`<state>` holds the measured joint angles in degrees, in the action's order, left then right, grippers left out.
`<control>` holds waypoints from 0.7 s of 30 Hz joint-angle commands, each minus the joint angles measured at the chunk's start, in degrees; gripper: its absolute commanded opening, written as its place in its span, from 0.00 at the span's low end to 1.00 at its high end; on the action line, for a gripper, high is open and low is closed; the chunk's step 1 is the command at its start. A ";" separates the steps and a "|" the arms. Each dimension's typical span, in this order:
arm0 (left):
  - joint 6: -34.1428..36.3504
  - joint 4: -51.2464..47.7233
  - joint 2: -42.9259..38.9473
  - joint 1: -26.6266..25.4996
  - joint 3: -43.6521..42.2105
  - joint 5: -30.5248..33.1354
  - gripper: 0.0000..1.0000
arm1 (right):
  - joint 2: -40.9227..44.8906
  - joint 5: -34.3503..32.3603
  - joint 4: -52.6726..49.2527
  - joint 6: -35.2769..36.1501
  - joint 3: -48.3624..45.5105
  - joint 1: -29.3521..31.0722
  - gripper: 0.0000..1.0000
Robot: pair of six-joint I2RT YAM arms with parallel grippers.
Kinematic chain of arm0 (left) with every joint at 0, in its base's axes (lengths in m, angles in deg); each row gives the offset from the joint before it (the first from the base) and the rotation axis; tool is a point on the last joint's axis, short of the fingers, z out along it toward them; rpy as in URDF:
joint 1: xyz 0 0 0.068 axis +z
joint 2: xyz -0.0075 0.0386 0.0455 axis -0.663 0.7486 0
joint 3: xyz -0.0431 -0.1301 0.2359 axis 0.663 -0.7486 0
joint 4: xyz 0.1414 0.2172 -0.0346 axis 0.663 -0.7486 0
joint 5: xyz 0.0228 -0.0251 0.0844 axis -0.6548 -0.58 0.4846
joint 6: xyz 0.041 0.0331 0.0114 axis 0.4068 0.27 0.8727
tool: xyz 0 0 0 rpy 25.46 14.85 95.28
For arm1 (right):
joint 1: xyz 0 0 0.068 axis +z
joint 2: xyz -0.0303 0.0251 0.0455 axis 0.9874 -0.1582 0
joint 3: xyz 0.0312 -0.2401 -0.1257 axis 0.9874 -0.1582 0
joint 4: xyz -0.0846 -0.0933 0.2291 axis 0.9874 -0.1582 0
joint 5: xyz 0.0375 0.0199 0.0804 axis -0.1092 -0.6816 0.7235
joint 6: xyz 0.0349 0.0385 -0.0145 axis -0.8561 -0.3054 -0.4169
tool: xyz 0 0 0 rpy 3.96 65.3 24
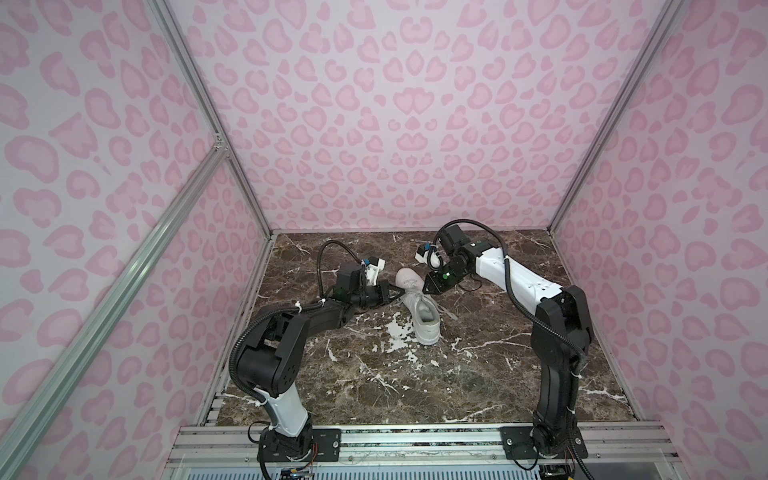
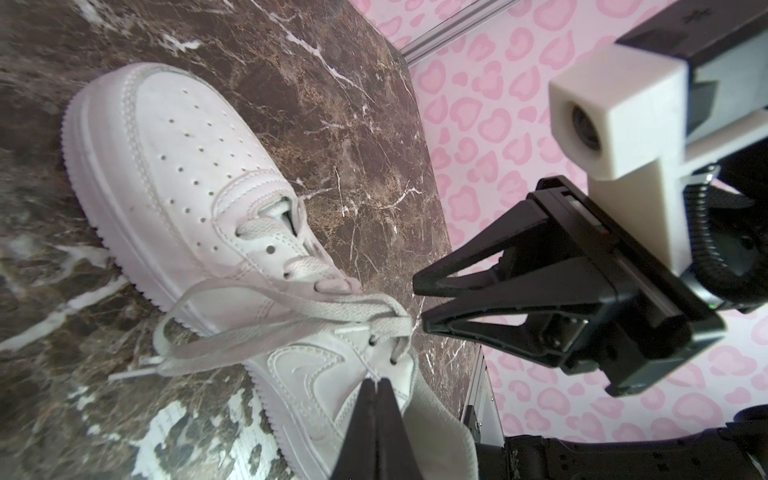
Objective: Tie the shoes
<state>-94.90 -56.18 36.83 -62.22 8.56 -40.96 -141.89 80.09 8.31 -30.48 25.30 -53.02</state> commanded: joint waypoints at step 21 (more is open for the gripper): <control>-8.55 12.02 9.59 -1.24 4.81 -4.56 0.35 | -0.59 1.53 1.30 -0.49 -0.92 -0.41 0.26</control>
<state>-102.59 -47.48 45.73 -63.20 12.32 -44.05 -141.86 80.98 8.66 -30.52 24.84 -53.43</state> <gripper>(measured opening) 0.350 0.261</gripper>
